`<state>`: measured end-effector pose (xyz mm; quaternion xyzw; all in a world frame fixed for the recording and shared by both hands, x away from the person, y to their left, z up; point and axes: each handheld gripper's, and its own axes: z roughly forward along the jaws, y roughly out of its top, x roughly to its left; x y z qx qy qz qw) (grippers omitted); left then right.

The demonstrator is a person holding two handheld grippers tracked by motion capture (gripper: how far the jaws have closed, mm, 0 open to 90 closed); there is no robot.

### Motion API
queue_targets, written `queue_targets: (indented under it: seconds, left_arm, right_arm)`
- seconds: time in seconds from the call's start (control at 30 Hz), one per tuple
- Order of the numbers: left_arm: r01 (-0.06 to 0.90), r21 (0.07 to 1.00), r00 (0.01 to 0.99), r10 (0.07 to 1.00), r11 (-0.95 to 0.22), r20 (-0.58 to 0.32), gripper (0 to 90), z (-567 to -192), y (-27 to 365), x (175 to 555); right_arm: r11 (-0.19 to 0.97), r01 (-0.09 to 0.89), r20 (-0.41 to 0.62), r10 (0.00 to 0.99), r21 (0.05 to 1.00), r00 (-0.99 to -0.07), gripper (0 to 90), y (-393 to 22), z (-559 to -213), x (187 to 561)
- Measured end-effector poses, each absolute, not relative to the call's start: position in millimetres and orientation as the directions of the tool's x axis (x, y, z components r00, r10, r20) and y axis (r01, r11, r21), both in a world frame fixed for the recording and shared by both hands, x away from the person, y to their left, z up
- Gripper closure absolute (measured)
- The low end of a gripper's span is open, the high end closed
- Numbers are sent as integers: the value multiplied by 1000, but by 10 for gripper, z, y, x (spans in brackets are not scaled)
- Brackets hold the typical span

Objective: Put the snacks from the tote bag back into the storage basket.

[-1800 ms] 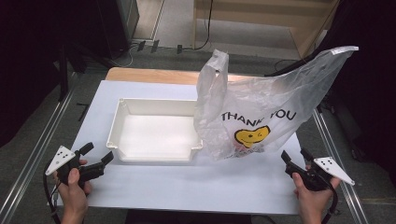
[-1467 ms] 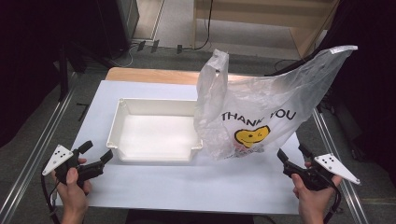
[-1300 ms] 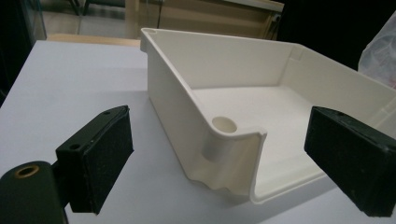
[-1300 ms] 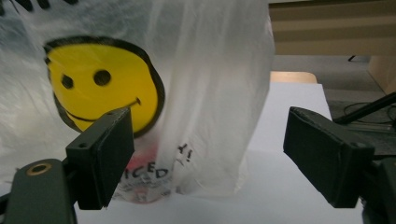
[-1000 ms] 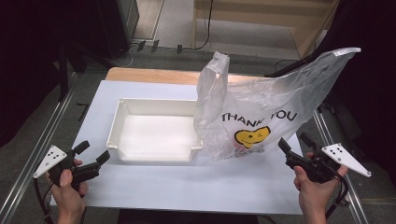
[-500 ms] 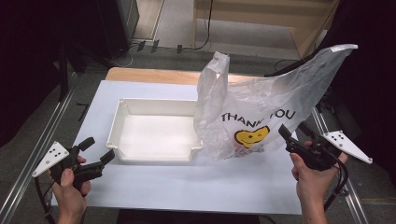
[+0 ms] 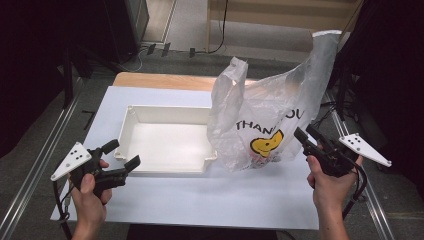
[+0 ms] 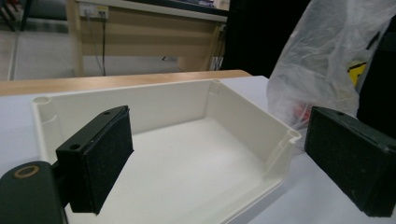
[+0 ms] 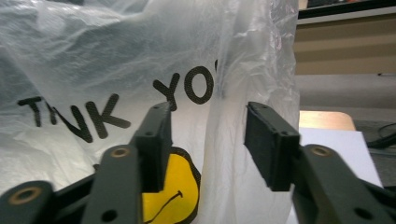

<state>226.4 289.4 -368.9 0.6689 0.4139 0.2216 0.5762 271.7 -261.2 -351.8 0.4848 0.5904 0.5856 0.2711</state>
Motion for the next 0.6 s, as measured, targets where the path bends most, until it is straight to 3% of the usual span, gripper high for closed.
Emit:
queue_targets:
  seconds: [0.13, 0.2, 0.27, 0.37, 0.4, 0.6]
  left_arm:
    - [294, 956, 580, 797, -14, -166, 83, -3674, 2748, 2315]
    - [294, 955, 589, 791, -20, -165, 83, -3677, 2668, 2352]
    - [296, 955, 597, 785, -25, -164, 83, -3678, 2594, 2374]
    - [294, 955, 614, 773, -36, -159, 83, -3678, 2491, 2395]
    - [292, 956, 618, 770, -38, -159, 83, -3680, 2450, 2400]
    - [289, 955, 650, 746, -65, -146, 83, -3689, 2182, 2438]
  right_arm:
    - [-155, 260, 252, 883, 953, -397, 591, -2596, -3510, 2728]
    - [-149, 256, 245, 883, 955, -401, 556, -2587, -3507, 2727]
    - [-147, 249, 239, 887, 957, -395, 456, -2572, -3502, 2723]
    - [-145, 264, 241, 891, 954, -385, 190, -2552, -3495, 2743]
    - [-142, 274, 246, 887, 951, -391, 147, -2544, -3493, 2756]
    - [-139, 301, 249, 897, 943, -364, 143, -2512, -3504, 2774]
